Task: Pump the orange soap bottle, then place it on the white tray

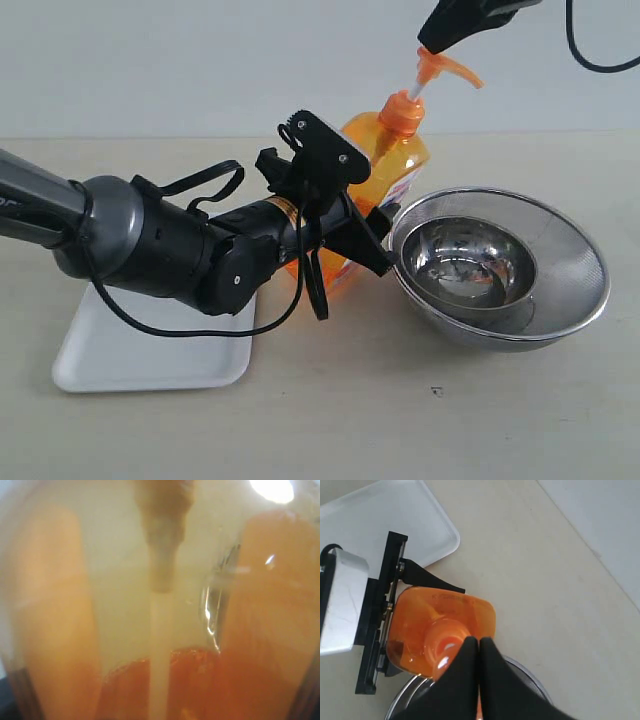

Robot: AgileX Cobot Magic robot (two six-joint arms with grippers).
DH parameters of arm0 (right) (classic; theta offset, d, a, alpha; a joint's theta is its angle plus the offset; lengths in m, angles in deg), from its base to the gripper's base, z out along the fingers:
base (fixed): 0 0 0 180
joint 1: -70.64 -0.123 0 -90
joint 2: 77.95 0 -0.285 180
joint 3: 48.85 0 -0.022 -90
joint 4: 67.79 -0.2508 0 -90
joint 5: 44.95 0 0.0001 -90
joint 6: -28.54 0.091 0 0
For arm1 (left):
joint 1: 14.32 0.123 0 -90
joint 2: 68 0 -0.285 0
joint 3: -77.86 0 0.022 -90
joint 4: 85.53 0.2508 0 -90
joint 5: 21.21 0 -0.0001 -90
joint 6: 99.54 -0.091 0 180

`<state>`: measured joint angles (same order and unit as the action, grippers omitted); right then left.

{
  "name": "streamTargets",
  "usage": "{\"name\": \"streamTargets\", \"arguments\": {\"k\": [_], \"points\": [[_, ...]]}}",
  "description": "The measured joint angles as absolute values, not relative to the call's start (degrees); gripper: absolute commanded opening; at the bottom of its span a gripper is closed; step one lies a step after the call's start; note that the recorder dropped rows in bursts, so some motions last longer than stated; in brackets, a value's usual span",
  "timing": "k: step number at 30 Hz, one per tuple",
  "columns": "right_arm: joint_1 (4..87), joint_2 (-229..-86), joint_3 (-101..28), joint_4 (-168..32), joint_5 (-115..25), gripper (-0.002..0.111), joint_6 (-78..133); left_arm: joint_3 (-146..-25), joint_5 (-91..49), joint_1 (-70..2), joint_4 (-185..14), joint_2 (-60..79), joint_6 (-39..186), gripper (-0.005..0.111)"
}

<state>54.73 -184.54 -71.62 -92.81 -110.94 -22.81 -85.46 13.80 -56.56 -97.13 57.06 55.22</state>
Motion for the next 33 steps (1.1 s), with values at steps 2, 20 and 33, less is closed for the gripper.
{"name": "streamTargets", "arguments": {"k": [2,20,33], "points": [[54.73,-184.54,-71.62,-92.81,-110.94,0.000,-22.81,-85.46,13.80,-56.56,-97.13,57.06,55.22,0.005],[54.73,-184.46,-70.75,-93.05,-110.47,0.000,-22.59,-85.46,13.80,-56.56,-97.13,57.06,55.22,0.005],[55.15,-183.93,-68.72,-94.72,-109.41,0.000,-23.26,-85.46,13.80,-56.56,-97.13,57.06,55.11,0.005]]}}
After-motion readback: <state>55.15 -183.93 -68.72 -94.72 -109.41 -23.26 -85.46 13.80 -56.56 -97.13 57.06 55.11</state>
